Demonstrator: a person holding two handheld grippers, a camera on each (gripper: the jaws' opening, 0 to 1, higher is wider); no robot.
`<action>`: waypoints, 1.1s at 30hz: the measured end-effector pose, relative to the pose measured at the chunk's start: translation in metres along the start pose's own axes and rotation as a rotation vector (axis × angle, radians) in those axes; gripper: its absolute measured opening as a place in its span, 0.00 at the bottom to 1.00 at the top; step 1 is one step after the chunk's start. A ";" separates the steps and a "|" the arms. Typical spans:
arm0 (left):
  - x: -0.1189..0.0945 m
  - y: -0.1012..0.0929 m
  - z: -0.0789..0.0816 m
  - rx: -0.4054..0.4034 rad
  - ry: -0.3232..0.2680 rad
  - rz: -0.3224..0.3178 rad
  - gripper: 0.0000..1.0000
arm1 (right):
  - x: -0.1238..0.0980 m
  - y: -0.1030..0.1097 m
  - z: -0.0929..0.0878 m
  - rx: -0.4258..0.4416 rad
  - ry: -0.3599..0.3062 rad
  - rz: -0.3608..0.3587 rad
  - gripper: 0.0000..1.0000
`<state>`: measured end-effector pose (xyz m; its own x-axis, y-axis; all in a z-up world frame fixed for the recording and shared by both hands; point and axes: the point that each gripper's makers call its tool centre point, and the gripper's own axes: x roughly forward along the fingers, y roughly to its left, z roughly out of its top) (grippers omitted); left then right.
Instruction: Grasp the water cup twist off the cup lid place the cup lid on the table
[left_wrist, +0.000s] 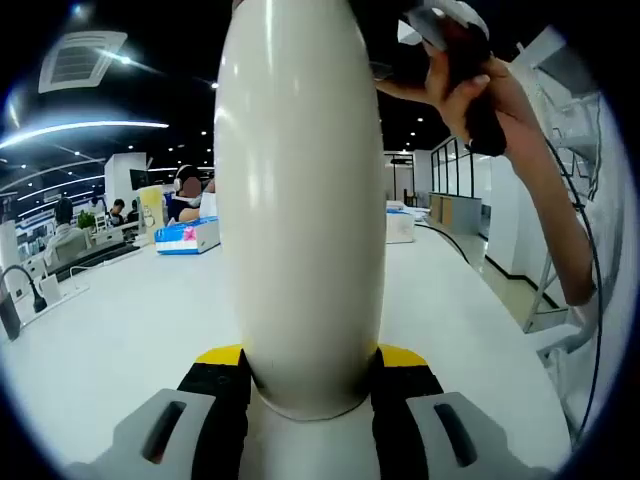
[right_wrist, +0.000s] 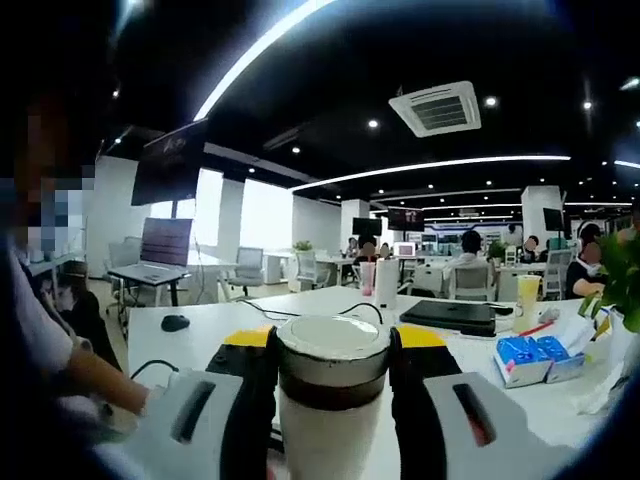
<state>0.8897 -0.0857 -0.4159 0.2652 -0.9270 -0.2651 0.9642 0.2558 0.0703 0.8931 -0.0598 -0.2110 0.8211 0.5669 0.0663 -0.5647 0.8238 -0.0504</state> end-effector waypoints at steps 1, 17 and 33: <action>0.000 0.000 0.000 0.000 0.000 0.000 0.49 | 0.000 0.000 0.000 -0.001 -0.004 0.006 0.46; 0.000 0.001 0.000 0.000 0.000 0.000 0.49 | 0.000 0.001 0.000 0.020 0.013 0.116 0.46; 0.000 0.001 0.000 0.001 -0.001 -0.001 0.49 | -0.001 0.007 -0.001 0.011 0.031 0.193 0.46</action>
<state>0.8907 -0.0856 -0.4160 0.2646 -0.9274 -0.2645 0.9644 0.2549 0.0711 0.8884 -0.0547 -0.2129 0.6993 0.7143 0.0252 -0.7129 0.6996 -0.0485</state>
